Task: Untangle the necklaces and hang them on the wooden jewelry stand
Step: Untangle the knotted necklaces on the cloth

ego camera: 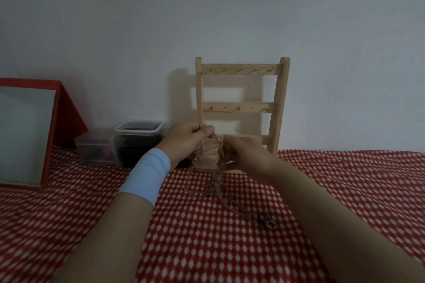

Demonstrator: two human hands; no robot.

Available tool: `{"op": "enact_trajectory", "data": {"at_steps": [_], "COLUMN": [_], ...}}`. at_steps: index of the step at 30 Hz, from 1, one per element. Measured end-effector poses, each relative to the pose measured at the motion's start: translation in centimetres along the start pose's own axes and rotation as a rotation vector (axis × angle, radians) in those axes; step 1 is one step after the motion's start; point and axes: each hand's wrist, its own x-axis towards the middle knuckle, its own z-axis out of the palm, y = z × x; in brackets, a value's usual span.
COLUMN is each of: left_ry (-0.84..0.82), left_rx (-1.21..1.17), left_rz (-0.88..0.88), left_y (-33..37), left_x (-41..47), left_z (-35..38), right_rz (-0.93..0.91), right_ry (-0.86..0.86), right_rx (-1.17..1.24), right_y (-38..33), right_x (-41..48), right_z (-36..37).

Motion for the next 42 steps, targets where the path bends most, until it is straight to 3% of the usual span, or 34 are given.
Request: {"op": "enact_trajectory", "data": {"at_steps": [4,8,11,15,19,21,25,27,28,31,33,37,40,42], "left_ry": [0.016,0.057,0.071,0.033,-0.04,-0.063,-0.198,-0.222,-0.186,-0.003,0.083,0.082,-0.032,-0.13], "left_rx": [0.027,0.06,0.21,0.45,0.584,0.466,-0.331,-0.537,-0.46,0.333,0.547,0.488,0.291,0.151], "left_rz": [-0.034,-0.016,0.038,0.057,-0.023,-0.059,-0.083,-0.115,-0.126,-0.053,0.031,0.135,0.081,0.037], "left_y": [-0.6,-0.5,-0.1,-0.1,0.2,0.3,-0.6,-0.9,-1.1,-0.9,-0.7,0.2,1.0,1.1], "left_x": [0.2,0.0,-0.1,-0.1,-0.5,-0.9,-1.2,-1.0,-0.8,-0.3,0.0,0.0,-0.4,-0.5], "left_z": [-0.8,-1.4,-1.9,-2.6,-3.3,-3.2,-2.8,-3.0,-3.2,-4.0,-4.3,-3.6,-2.4,-1.8], "right_rz": [0.012,-0.01,-0.033,-0.062,-0.088,-0.082,-0.078,-0.073,-0.07,-0.058,-0.035,0.043,0.08,0.003], "right_ry": [0.0,-0.051,0.015,0.126,0.148,0.14,0.128,0.112,0.1,0.077,0.091,0.041,-0.041,-0.049], "right_rx": [0.279,0.307,0.185,-0.256,-0.327,-0.322,-0.36,-0.361,-0.364,-0.427,-0.472,-0.586,-0.743,-0.635], "right_y": [-0.6,-0.8,-0.5,-0.1,0.2,-0.1,-0.2,-0.2,-0.2,0.0,0.4,0.2,-0.5,-0.9], "right_x": [-0.2,-0.8,-0.6,-0.1,0.0,-0.1,-0.2,-0.3,-0.4,-0.4,-0.3,-0.4,-0.6,-0.7], "right_z": [-0.4,-1.4,-1.8,-1.5,-1.4,-1.6,-2.0,-2.3,-2.5,-2.9,-2.9,-2.9,-2.3,-1.2]}}
